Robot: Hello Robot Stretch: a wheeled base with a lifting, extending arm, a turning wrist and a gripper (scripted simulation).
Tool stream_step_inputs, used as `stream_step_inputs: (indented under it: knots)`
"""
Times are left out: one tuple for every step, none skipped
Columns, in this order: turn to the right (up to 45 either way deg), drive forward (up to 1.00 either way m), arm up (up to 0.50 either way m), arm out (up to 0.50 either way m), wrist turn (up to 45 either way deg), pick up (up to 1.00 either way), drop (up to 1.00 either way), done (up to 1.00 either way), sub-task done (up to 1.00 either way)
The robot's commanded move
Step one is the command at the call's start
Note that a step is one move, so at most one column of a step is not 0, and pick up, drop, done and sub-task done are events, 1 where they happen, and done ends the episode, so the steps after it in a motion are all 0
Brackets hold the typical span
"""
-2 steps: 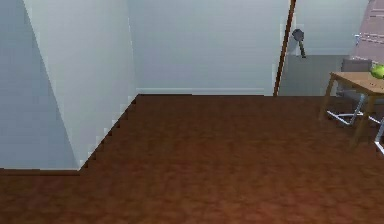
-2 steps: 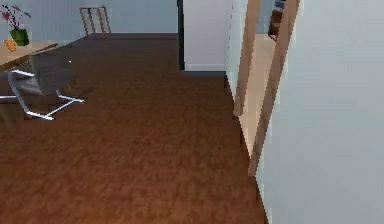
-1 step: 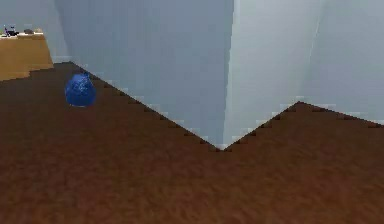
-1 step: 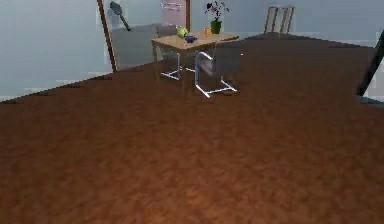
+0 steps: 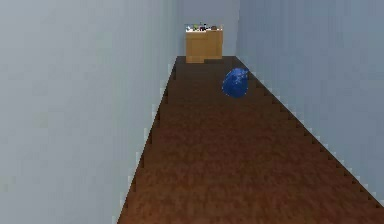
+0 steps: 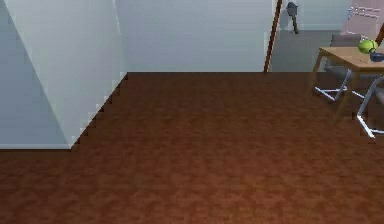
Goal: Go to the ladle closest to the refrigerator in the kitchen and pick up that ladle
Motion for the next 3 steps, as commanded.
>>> stream_step_inputs:
  knots:
    - [0.0, 1.0, 0.0, 0.0, 0.0, 0.0, 0.0, 0.0, 0.0]
    - [0.0, 1.0, 0.0, 0.0, 0.0, 0.0, 0.0, 0.0, 0.0]
    - [0.0, 1.0, 0.0, 0.0, 0.0, 0.0, 0.0, 0.0, 0.0]
